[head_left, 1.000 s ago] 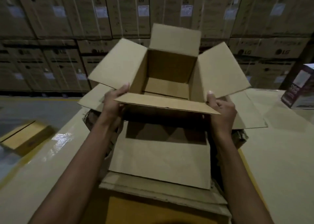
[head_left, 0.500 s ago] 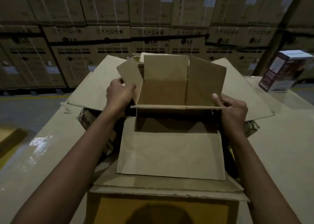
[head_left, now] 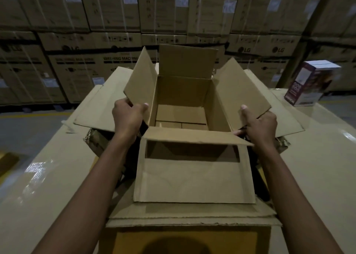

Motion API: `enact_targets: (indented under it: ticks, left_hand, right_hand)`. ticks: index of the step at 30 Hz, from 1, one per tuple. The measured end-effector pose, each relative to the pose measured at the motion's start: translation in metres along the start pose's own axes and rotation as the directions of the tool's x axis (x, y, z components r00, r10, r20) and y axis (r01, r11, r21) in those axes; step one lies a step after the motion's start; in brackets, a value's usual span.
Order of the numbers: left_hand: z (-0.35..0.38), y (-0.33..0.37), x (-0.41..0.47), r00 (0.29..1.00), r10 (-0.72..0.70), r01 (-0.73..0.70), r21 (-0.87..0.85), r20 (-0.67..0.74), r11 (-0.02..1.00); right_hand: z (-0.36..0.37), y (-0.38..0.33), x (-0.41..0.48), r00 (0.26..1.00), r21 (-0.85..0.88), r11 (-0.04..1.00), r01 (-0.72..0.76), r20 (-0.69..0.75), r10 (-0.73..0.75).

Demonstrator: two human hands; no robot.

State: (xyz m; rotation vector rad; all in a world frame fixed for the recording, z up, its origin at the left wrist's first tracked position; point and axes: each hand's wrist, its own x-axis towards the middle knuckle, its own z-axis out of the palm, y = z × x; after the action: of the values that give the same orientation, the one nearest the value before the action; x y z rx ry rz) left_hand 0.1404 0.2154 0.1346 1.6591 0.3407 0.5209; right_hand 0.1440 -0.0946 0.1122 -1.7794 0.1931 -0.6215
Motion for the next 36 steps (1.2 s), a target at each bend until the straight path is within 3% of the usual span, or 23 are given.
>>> enact_targets:
  ticks: [6, 13, 18, 21, 25, 27, 30, 32, 36]
  left_hand:
    - [0.002, -0.002, -0.005, 0.995, 0.094, -0.095, 0.063, 0.018, 0.993]
    - [0.002, -0.005, -0.005, 0.985, 0.173, -0.173, 0.015, -0.007, 0.985]
    - [0.002, -0.006, 0.0, 0.982, 0.187, -0.188, 0.065, 0.013, 0.98]
    - [0.003, -0.012, 0.004, 0.975, 0.21, -0.222, 0.29, 0.071, 0.931]
    - [0.005, -0.014, 0.0, 0.926, 0.302, -0.376, 0.506, 0.225, 0.776]
    - [0.007, -0.015, -0.004, 0.897, 0.318, -0.44, 0.541, 0.308, 0.717]
    - [0.009, -0.013, -0.009, 0.88, 0.317, -0.461, 0.468, 0.355, 0.754]
    - [0.011, -0.005, -0.014, 0.87, 0.326, -0.469, 0.418, 0.37, 0.778]
    - [0.022, 0.022, -0.033, 0.768, 0.401, -0.592, 0.316, 0.499, 0.741]
  right_hand:
    - [0.0, 0.011, -0.002, 0.987, -0.169, 0.975, 0.143, -0.051, -0.153]
    - [0.004, 0.012, -0.003, 0.975, -0.143, 0.973, 0.179, -0.107, -0.195]
    - [0.006, 0.006, 0.001, 0.985, -0.247, 0.956, 0.158, -0.021, -0.169]
    - [0.008, 0.01, 0.004, 0.993, -0.191, 0.976, 0.109, -0.011, -0.114]
    - [0.009, 0.013, 0.006, 0.992, -0.207, 0.971, 0.12, -0.007, -0.124]
    - [0.007, 0.013, 0.005, 0.99, -0.201, 0.97, 0.137, 0.002, -0.139]
    - [0.005, 0.013, 0.002, 0.987, -0.204, 0.966, 0.158, 0.003, -0.161]
    - [0.001, 0.009, 0.0, 0.985, -0.153, 0.974, 0.166, 0.073, -0.156]
    - [-0.019, -0.011, -0.014, 0.939, 0.243, 0.957, 0.159, 0.261, -0.222]
